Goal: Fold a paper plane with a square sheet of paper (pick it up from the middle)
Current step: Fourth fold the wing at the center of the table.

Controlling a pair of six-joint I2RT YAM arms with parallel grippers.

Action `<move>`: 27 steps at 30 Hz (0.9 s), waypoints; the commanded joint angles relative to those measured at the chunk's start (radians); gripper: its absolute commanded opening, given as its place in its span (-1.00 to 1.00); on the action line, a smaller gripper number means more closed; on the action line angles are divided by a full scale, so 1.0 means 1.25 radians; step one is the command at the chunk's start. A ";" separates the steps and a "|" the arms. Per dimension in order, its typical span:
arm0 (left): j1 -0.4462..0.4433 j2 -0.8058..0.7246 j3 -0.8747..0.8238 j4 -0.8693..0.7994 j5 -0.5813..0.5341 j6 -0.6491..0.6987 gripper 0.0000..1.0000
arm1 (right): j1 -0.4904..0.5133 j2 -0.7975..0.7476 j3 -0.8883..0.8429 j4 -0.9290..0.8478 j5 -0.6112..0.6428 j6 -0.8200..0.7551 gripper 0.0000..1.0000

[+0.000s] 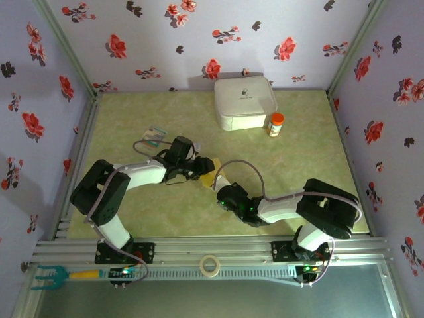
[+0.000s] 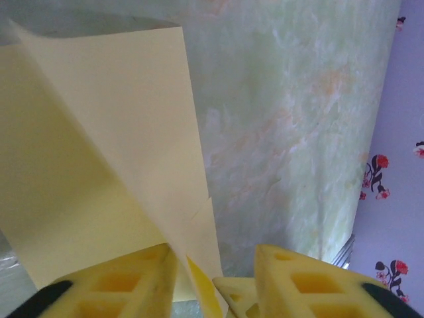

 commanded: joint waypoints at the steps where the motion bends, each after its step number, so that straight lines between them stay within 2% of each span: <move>1: -0.005 0.012 0.028 -0.031 0.014 0.010 -0.48 | -0.007 -0.020 -0.011 0.013 -0.008 0.020 -0.80; 10: -0.006 0.005 0.041 -0.085 0.000 0.016 -1.00 | -0.015 -0.032 -0.020 0.007 -0.024 0.038 -0.72; 18: -0.005 0.001 0.049 -0.103 0.002 0.014 -1.00 | -0.040 -0.053 -0.030 -0.001 -0.055 0.064 -0.57; 27: -0.006 0.002 0.048 -0.102 0.003 0.013 -1.00 | -0.044 -0.047 -0.019 -0.020 -0.078 0.060 -0.61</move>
